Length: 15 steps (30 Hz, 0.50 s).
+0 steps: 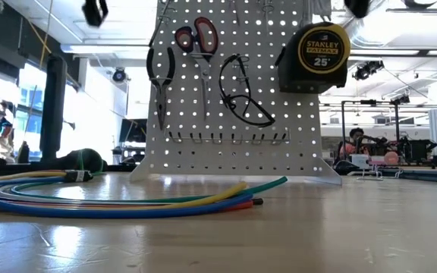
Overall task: Hang tools onto peg board
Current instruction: Hang the plier on the peg board, then return to Home Position
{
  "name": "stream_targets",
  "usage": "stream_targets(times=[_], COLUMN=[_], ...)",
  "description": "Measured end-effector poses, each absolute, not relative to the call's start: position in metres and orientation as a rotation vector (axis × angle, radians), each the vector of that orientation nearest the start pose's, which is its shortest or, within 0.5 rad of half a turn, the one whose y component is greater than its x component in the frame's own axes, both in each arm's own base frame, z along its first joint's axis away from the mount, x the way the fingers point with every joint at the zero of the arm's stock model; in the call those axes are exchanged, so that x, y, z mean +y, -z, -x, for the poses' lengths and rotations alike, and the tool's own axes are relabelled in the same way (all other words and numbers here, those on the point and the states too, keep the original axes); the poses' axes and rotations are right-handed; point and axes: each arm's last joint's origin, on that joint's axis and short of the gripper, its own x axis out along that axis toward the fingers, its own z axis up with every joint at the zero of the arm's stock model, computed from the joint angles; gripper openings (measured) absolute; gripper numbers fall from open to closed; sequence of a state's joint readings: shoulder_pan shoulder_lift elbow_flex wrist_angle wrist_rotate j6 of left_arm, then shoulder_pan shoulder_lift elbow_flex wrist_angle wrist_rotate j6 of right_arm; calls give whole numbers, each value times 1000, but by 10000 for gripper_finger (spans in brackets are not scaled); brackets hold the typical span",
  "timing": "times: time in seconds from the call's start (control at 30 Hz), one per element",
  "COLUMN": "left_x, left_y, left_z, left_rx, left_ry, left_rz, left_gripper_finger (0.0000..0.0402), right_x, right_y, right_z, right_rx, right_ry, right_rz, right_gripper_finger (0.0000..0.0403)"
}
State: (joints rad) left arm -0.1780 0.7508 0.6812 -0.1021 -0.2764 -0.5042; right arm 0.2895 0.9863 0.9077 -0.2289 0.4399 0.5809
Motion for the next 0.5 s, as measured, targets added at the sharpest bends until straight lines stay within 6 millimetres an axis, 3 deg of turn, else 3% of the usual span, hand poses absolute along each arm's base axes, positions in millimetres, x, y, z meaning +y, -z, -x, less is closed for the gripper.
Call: stream_targets(times=[0.1, 0.23, 0.37, 0.5], left_x=[-38, -50, -50, -39], left_y=[-313, -287, -258, -241], left_z=[-168, -166, -162, -163], left_rx=[-31, -180, -249, -225], left_ry=[-28, -7, -29, -66], left_rz=[492, 557, 619, 600], left_gripper_finger=[0, 0, 0, 0], right_x=[73, 101, 119, 123], right_y=[-333, -327, -320, -317], right_z=[-197, -181, -161, -144], right_rx=[267, 305, 323, 304], right_ry=[179, 174, 217, 273], right_rz=[-497, -546, -589, -627], right_gripper_finger=[0, 0, 0, 0])
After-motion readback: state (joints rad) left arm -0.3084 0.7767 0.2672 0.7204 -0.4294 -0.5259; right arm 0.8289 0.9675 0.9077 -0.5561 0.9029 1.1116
